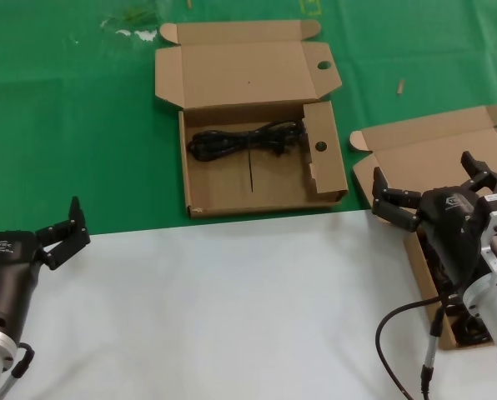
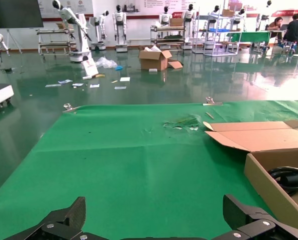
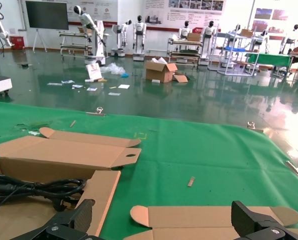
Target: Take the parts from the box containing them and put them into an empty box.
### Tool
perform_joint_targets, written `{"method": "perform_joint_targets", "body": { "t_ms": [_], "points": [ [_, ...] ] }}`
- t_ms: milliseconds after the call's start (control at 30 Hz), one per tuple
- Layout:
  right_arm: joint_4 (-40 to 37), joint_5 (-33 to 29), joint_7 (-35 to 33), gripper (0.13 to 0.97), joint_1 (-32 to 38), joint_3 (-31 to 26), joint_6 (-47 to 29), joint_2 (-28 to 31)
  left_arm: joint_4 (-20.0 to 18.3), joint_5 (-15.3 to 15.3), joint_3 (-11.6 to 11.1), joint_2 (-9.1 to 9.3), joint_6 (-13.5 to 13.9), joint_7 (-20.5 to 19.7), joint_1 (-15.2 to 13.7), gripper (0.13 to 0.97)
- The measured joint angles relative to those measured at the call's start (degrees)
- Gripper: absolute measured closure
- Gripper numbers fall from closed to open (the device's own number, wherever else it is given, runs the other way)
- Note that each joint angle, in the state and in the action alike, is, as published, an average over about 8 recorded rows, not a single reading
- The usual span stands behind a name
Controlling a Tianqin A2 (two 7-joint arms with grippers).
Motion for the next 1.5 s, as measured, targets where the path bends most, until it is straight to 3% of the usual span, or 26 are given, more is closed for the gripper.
{"method": "perform_joint_targets", "body": {
  "t_ms": [1500],
  "points": [
    [0.0,0.0,0.0,0.129,0.0,0.0,0.0,0.0,0.0,0.0,0.0,0.00,0.0,0.0,0.0,0.132]
  ]
}}
